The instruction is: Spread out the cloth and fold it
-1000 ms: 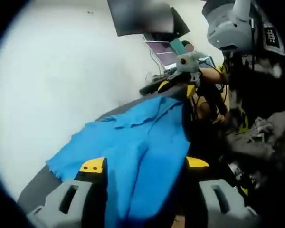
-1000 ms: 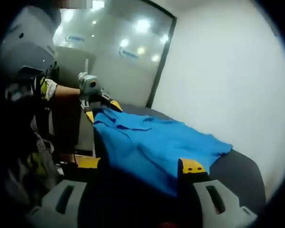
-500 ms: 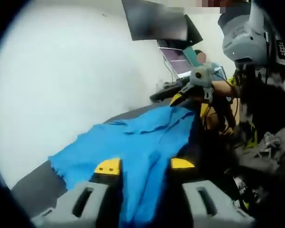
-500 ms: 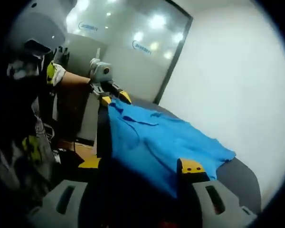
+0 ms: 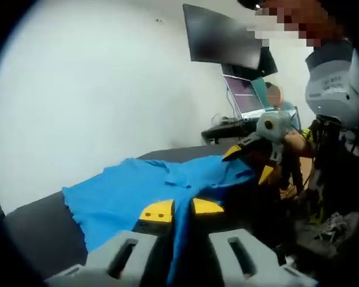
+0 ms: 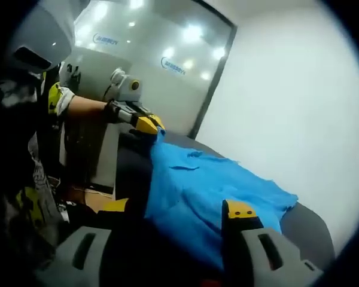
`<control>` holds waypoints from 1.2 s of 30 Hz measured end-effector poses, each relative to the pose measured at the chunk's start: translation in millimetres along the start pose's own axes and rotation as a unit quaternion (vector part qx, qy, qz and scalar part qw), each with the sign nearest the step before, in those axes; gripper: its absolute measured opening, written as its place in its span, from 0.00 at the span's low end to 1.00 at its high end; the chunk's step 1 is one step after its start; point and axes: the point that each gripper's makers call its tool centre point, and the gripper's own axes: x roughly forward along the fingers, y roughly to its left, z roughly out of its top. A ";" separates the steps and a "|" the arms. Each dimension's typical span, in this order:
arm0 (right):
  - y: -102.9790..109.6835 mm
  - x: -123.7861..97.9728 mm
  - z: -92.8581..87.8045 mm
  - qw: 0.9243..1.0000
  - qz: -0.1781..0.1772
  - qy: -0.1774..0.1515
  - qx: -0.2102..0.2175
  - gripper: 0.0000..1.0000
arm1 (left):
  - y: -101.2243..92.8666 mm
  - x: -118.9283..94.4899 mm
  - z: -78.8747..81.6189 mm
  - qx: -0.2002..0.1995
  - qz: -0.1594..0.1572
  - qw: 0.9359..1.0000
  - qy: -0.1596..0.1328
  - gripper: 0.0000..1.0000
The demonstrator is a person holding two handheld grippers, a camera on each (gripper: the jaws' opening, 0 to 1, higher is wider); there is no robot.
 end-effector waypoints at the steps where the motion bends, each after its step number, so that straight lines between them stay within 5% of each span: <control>1: -3.8 -2.5 -1.7 1.000 -0.008 0.004 0.001 0.55 | -0.1 -0.2 2.6 -0.017 -0.001 1.000 -0.003 0.02; 8: -17.6 -3.5 -4.6 0.999 -0.047 0.014 -0.007 0.52 | 1.8 -6.8 23.5 -0.083 -0.007 0.995 -0.049 0.02; 12: 0.6 15.6 5.5 0.998 -0.049 0.007 -0.027 0.50 | 0.6 -4.1 37.5 -0.168 -0.021 0.983 -0.076 0.02; 15: -3.8 26.3 10.4 0.994 -0.106 -0.006 -0.030 0.49 | 3.8 -2.0 44.3 -0.198 -0.015 0.976 -0.086 0.02; 20: -31.0 7.4 6.5 0.972 -0.201 0.021 -0.122 0.44 | 2.8 -5.2 46.6 -0.205 -0.016 0.974 -0.096 0.02; 21: -35.2 2.5 4.3 0.972 -0.202 0.021 -0.115 0.44 | 1.2 -5.6 45.1 -0.203 -0.016 0.975 -0.094 0.02; 25: -55.8 -11.5 -11.8 0.976 -0.202 0.039 -0.077 0.41 | -3.6 -5.8 36.2 -0.195 -0.017 0.977 -0.084 0.02; 29: -56.7 -6.9 -8.2 0.965 -0.200 0.063 -0.160 0.36 | -4.6 -5.6 32.8 -0.202 -0.015 0.976 -0.080 0.02; 31: -46.5 4.6 -9.9 0.968 -0.172 0.070 -0.168 0.28 | -6.5 -6.1 33.2 -0.192 -0.014 0.978 -0.082 0.02; 34: -35.9 17.7 -18.9 0.971 -0.128 0.100 -0.176 0.06 | -4.9 -5.6 24.2 -0.138 0.000 0.988 -0.065 0.04; 36: -38.9 17.3 -18.2 0.971 -0.132 0.104 -0.168 0.05 | 0.7 -6.5 6.6 -0.092 0.021 0.995 -0.031 0.10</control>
